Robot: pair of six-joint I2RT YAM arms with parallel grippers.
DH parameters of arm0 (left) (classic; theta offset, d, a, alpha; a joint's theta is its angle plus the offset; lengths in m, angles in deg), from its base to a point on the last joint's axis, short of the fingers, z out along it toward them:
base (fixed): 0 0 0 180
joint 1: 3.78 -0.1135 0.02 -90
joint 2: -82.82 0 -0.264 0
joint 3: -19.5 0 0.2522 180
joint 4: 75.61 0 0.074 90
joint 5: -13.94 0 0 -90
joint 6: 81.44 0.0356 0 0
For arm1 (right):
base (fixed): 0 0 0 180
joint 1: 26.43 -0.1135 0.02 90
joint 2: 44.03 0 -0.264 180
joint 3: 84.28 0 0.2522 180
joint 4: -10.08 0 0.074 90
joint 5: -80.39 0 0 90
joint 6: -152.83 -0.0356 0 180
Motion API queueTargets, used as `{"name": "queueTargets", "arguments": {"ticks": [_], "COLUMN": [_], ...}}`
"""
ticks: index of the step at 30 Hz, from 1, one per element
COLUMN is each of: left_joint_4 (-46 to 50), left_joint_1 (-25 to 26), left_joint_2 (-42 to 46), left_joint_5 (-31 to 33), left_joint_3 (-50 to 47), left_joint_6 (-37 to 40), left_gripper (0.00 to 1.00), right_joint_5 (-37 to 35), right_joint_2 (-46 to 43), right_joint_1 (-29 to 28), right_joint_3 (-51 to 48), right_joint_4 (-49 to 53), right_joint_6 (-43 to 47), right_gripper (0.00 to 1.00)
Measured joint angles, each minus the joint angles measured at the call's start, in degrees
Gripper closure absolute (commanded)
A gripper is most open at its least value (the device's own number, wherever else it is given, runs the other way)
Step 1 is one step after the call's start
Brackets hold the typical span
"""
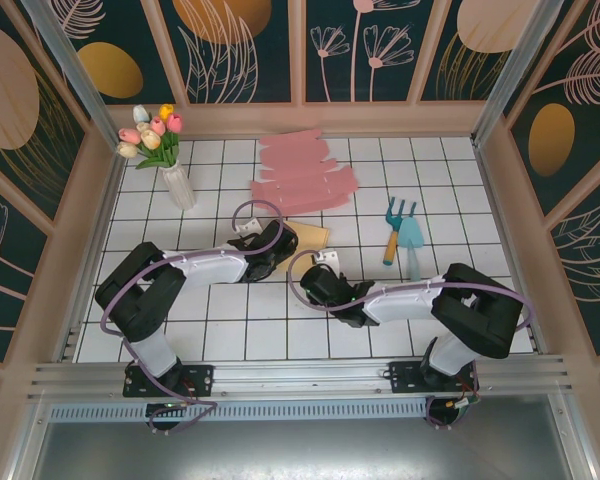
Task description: Fold the paper box
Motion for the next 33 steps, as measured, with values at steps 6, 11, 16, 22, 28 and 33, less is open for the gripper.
{"name": "queueTargets", "arguments": {"ticks": [6, 11, 16, 22, 28, 33], "left_joint_4": [-0.07, -0.07, -0.09, -0.07, -0.13, -0.13], "left_joint_1": [0.0, 0.0, 0.0, 0.0, 0.0, 0.0], "left_joint_2": [-0.2, -0.22, -0.26, -0.28, -0.52, -0.59], "left_joint_5": [0.15, 0.17, 0.17, 0.17, 0.2, 0.22], "left_joint_3": [0.11, 0.11, 0.11, 0.13, 0.39, 0.44], "left_joint_6": [0.0, 0.0, 0.0, 0.0, 0.0, 0.02], "left_gripper": [0.21, 0.21, 0.21, 0.21, 0.21, 0.21], "right_joint_5": [1.99, 5.55, 9.27, 12.0, 14.38, 16.02], "right_joint_2": [-2.86, -7.8, -10.56, -9.7, -5.46, -4.04], "right_joint_1": [0.55, 2.82, 6.82, 8.28, 8.28, 8.28], "right_joint_3": [-1.77, -4.55, -6.86, -6.93, -6.82, -6.56], "right_joint_4": [-2.03, -5.05, -7.28, -8.11, -9.09, -10.82], "right_joint_6": [0.04, -0.83, -2.91, -4.52, -5.53, -5.62], "right_gripper": [0.66, 0.6, 0.6, 0.58, 0.57, 0.58]}}
